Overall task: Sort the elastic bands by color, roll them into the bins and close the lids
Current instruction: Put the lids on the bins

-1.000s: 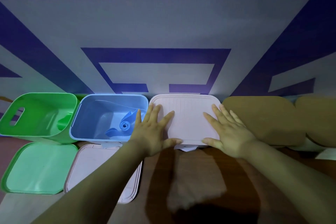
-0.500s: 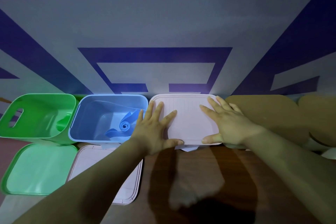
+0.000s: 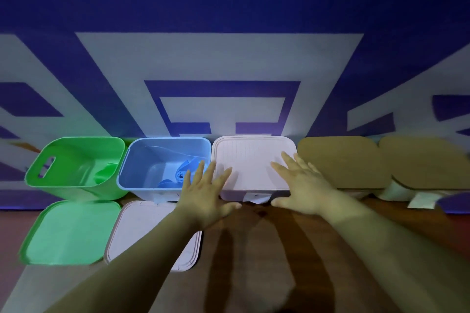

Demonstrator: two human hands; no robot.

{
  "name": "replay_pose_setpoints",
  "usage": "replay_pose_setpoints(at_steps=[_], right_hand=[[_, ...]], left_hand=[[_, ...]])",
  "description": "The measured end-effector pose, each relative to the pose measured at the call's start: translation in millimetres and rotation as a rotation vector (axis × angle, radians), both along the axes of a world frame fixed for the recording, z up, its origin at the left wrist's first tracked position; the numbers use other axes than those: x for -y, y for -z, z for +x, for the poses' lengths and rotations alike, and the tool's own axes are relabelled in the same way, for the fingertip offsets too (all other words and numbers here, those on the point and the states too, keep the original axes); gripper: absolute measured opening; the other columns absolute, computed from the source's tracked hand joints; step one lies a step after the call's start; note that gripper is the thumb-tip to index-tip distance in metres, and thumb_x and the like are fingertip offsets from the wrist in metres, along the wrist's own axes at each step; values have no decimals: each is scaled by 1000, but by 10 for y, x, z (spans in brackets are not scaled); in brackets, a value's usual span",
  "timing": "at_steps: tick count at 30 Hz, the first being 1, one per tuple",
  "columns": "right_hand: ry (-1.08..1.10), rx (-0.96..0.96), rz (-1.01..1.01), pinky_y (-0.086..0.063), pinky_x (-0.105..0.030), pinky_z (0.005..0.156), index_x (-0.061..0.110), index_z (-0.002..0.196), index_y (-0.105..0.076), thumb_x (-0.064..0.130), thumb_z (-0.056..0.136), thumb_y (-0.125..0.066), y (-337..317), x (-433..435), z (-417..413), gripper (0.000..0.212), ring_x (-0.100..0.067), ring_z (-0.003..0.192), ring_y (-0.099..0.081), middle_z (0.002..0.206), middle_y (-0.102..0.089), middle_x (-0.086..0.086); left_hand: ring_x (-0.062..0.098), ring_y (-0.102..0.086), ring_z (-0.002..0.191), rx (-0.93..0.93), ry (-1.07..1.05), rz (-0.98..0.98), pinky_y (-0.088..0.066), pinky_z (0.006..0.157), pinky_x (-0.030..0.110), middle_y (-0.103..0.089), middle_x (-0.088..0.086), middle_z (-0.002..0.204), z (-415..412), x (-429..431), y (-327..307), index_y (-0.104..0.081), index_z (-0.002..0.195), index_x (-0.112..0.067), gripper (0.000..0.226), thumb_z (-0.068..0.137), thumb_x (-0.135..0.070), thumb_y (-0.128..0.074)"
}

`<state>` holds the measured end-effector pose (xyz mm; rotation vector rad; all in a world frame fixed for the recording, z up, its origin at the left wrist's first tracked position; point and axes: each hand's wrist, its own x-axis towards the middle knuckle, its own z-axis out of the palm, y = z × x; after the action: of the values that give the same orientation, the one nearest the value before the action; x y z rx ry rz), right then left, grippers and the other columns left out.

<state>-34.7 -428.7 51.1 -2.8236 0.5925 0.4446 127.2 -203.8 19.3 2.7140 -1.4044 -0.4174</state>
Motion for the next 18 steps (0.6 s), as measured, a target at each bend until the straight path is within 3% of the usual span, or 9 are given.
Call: replay_pose_setpoints(at_steps=[3,7,10,13,18], right_hand=[[9,35,-1,-9,-47,122,40,154,-6,72,78,-55,77,-356,-331,95,-24,152,9,165,12,4],[20,7,47,-6,-47,122,39,154,-5,70,81,-53,202,-709,-650,93,-25,152,11,164,16,3],[3,-26,82,-4,-48,122,39,154,-4,68,82,-53,265,-878,-825,92,-25,151,12,164,17,2],[-44,-36,109,-3,-48,122,40,154,-3,67,82,-52,317,-982,-919,91,-25,151,14,164,18,3],[-107,-71,127,-3,-47,122,42,153,0,68,83,-51,377,-1226,-876,91,-26,151,13,163,19,4]], left_hand=[[33,4,152,30,-50,-54,-3,120,56,-1,4,166,-329,-433,102,-5,153,-45,93,74,-91,-15],[34,-3,152,-33,-176,-9,-10,118,56,-8,7,165,-786,-906,290,-10,154,-43,91,76,-90,-18],[33,-1,152,-65,-260,49,-8,119,54,-4,5,166,-1092,-1176,342,-5,153,-46,99,67,-93,-4],[31,2,152,-76,-332,84,-8,120,52,-1,3,166,-1321,-1402,333,-2,153,-46,93,71,-91,-9],[29,1,152,-70,-431,86,-10,120,51,-3,2,166,-1475,-1746,266,-2,153,-46,103,61,-92,2]])
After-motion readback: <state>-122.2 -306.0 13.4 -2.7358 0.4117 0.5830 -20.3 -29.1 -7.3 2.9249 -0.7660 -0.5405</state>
